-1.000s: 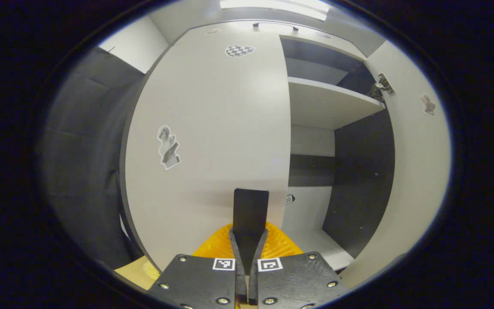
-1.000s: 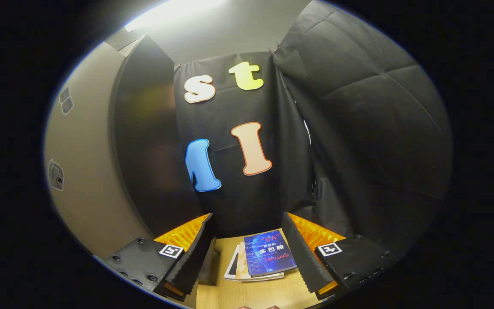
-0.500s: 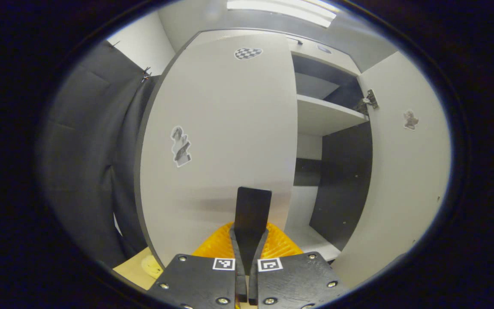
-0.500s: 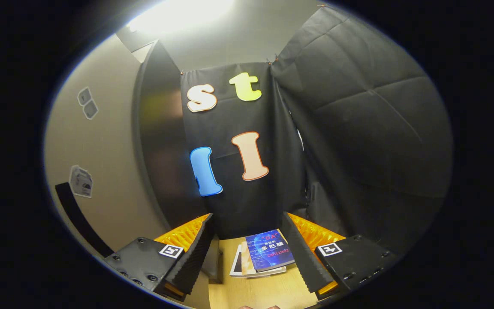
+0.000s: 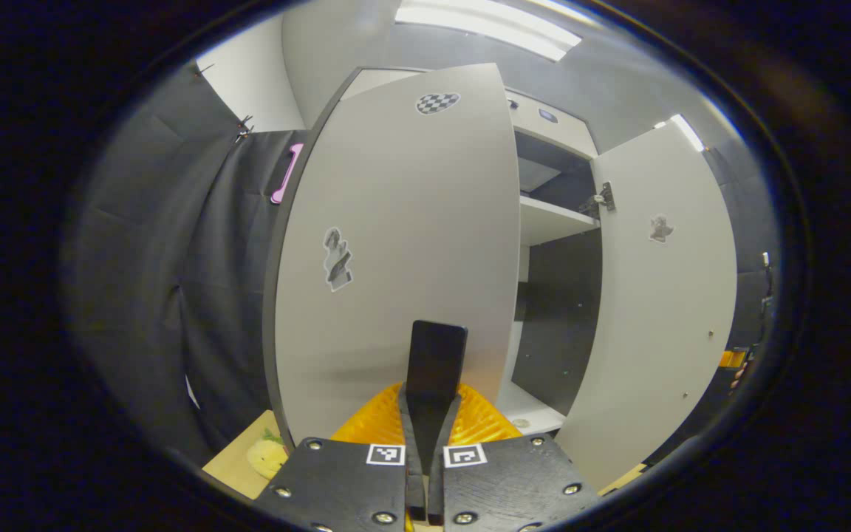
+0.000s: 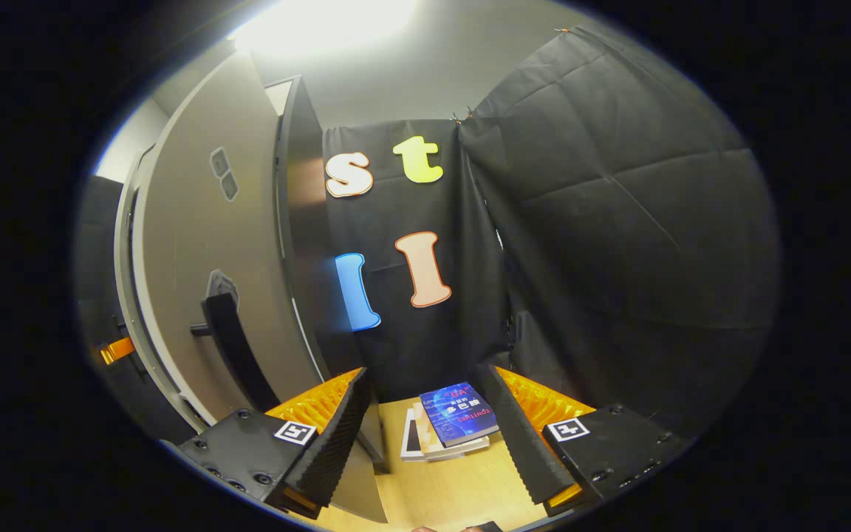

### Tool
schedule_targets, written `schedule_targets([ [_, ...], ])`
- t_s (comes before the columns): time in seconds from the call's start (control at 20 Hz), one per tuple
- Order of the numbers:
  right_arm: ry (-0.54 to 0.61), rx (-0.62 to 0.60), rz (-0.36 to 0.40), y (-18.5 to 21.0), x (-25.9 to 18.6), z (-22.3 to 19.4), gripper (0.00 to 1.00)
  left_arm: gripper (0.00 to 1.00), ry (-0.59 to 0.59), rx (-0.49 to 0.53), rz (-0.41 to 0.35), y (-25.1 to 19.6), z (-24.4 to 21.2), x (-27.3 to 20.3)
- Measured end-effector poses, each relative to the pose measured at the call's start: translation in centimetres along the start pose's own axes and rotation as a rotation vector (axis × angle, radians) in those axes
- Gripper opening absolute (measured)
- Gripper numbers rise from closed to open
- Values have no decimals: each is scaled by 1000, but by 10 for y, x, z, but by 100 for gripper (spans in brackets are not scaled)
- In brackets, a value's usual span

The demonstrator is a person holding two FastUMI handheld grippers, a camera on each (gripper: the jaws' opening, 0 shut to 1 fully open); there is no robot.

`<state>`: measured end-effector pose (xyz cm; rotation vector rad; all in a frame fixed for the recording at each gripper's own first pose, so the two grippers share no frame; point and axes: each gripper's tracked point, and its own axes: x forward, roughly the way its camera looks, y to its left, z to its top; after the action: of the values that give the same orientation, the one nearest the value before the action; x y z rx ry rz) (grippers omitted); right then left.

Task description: Open the right door of the double-door shoe cabinet with the right hand, and open the left door with the left hand.

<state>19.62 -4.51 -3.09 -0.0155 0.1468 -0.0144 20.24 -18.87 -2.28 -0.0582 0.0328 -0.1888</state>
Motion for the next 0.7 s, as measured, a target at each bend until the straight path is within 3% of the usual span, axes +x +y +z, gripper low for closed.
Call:
schedule_targets([
  [0.25, -18, -3, -5, 18, -18, 7, 98, 4, -12, -4, -8, 12, 3, -20],
  [0.7, 9, 1, 9, 47, -36, -8, 98, 4, -39, -12, 45, 50, 10, -54],
])
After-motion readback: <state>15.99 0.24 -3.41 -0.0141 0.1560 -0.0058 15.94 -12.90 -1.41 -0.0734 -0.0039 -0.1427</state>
